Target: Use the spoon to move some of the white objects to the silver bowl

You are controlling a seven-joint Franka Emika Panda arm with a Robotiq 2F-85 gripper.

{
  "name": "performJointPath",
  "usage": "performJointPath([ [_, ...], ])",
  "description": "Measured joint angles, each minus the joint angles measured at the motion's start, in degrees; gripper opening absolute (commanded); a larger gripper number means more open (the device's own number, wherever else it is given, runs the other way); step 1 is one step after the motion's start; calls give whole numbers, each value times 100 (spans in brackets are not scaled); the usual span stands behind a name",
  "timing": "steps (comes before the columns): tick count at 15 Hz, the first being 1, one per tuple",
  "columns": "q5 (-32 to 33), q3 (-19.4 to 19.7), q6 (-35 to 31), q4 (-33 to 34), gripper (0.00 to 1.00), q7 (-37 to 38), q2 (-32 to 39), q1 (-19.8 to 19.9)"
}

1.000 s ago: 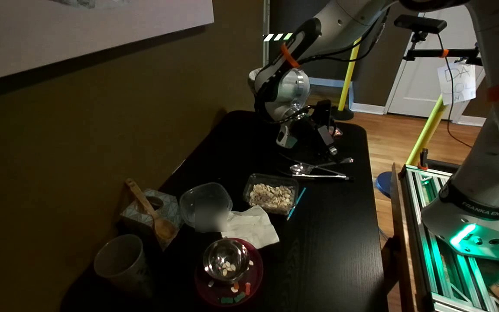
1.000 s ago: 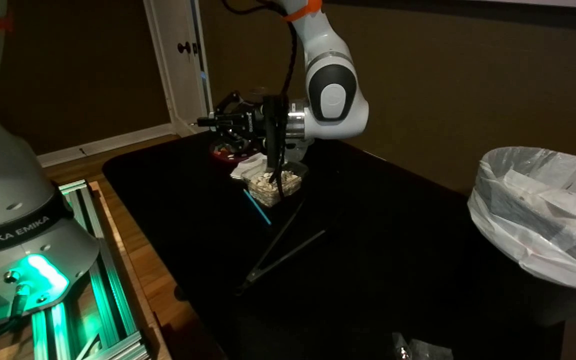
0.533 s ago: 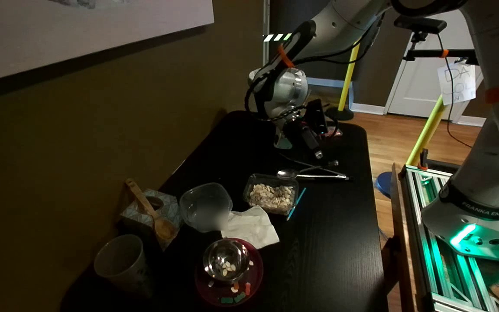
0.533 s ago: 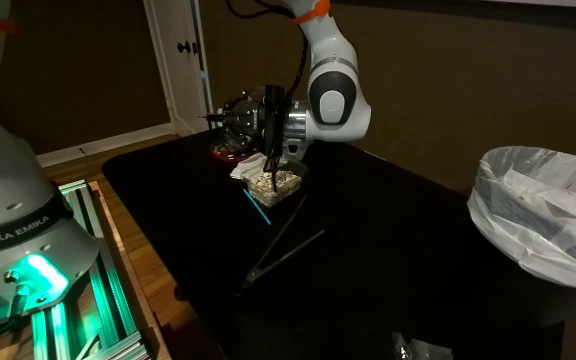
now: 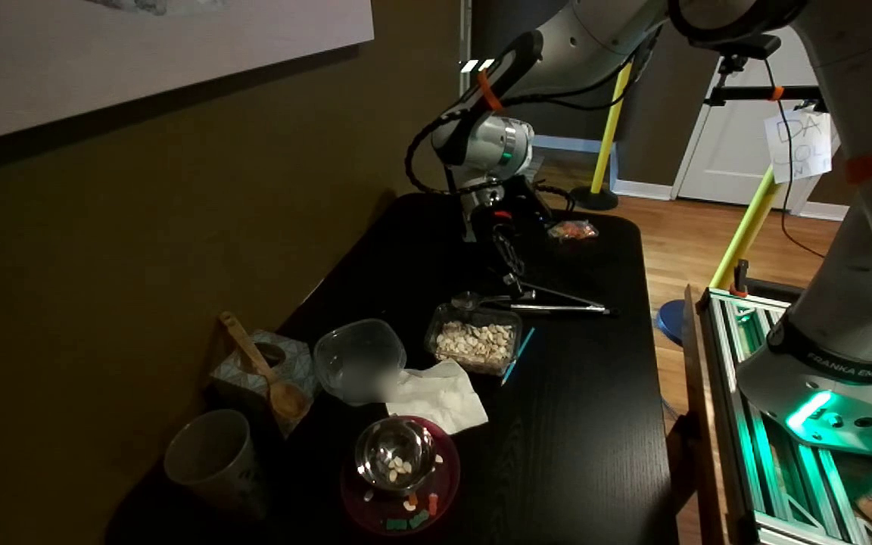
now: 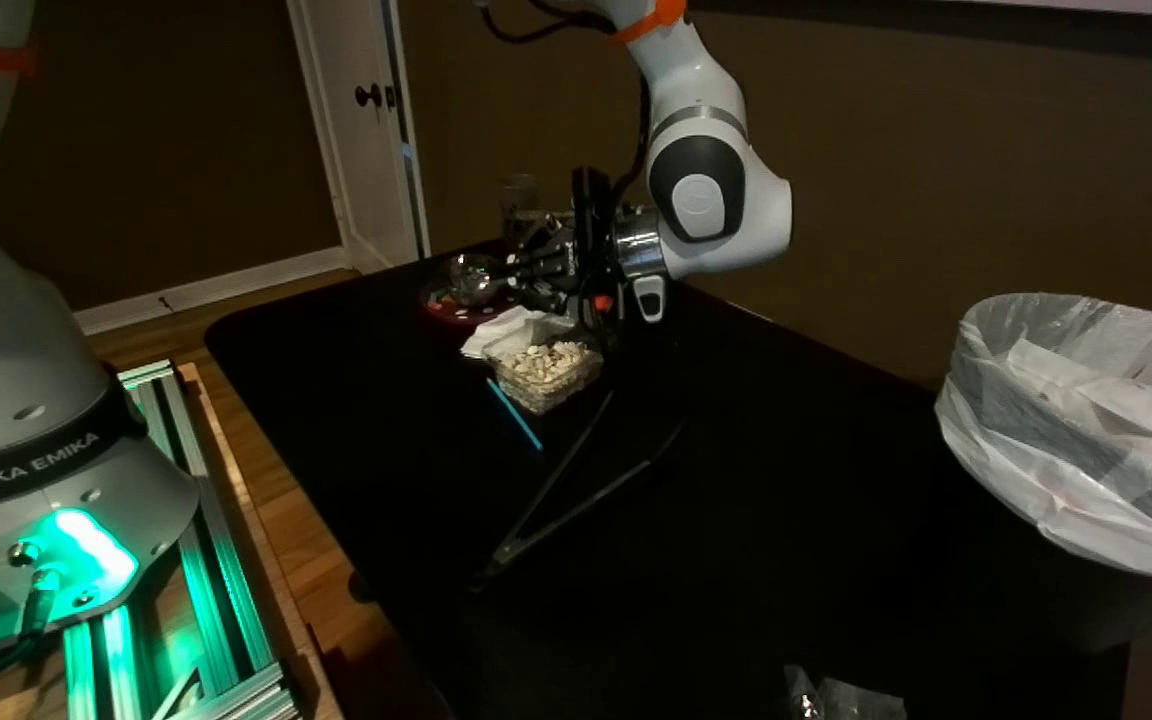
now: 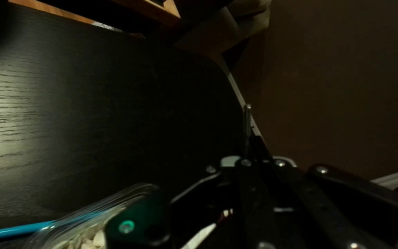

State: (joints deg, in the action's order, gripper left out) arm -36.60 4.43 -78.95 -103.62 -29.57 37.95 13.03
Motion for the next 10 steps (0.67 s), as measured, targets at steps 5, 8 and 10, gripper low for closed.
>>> performJointPath([
  [5, 258, 24, -46, 332, 1, 456, 638, 70],
  [8, 389, 13, -45, 501, 5, 521, 1012, 96],
  [10, 516, 2, -45, 587, 30, 558, 1176, 103],
])
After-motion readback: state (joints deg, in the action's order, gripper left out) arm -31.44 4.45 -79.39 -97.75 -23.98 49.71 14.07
